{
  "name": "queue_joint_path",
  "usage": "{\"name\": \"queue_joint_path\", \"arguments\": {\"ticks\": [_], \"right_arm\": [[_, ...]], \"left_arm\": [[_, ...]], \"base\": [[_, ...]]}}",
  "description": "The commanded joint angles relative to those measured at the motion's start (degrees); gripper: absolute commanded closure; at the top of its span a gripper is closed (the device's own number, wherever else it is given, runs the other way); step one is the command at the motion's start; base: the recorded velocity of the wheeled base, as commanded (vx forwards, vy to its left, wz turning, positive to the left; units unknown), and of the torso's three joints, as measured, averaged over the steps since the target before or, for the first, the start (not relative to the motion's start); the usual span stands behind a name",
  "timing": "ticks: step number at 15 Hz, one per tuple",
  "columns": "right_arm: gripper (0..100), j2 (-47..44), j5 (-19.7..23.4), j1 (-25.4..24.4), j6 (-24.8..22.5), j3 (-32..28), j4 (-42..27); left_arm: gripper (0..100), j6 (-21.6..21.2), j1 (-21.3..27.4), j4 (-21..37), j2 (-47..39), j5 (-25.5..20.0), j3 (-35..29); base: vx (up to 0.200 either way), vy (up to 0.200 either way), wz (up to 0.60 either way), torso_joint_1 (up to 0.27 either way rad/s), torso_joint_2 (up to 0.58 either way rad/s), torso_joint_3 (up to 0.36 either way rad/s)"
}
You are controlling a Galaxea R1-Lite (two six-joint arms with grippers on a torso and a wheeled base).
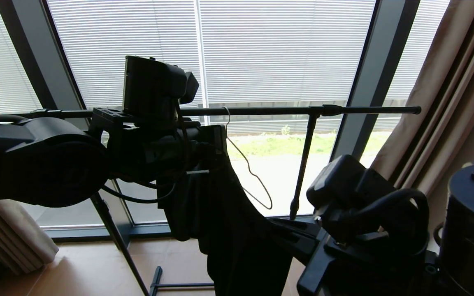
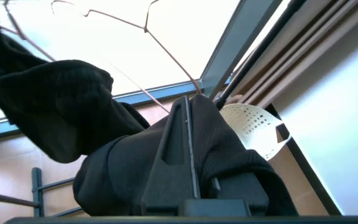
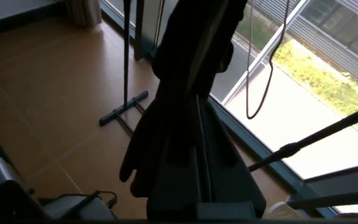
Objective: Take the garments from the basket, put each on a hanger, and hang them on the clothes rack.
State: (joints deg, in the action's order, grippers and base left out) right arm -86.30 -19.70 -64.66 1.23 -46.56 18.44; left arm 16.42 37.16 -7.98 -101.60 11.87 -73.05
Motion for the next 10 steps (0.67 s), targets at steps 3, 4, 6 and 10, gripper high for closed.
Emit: {"name": "queue_joint_path", "arguments": {"ticks": [3, 4, 6, 10], "right_arm": [[100, -9.42, -2.36, -1.87, 10.37, -8.82, 0.01], [100, -11.35, -4.29, -2.49, 12.48, -10.92, -0.08], [100, -14.95, -5.96, -2.84, 17.49, -14.79, -0.08], [100, -17.15, -6.40, -3.37, 21.44, -17.52, -0.16]], "left_arm": [[100, 0.10, 0.11, -0.01, -0.62, -1.24, -0.25], [100, 0.10, 0.11, -0.10, -0.53, -1.24, -0.25], [100, 0.19, 0.20, -0.19, -0.62, -1.41, -0.25], [100, 0.28, 0.55, -0.19, -0.53, -1.50, -0.17]], "base": [[0.000, 0.000, 0.00, 0.000, 0.00, 0.000], [0.000, 0.000, 0.00, 0.000, 0.00, 0.000], [0.000, 0.000, 0.00, 0.000, 0.00, 0.000], [0.000, 0.000, 0.00, 0.000, 0.00, 0.000]]}}
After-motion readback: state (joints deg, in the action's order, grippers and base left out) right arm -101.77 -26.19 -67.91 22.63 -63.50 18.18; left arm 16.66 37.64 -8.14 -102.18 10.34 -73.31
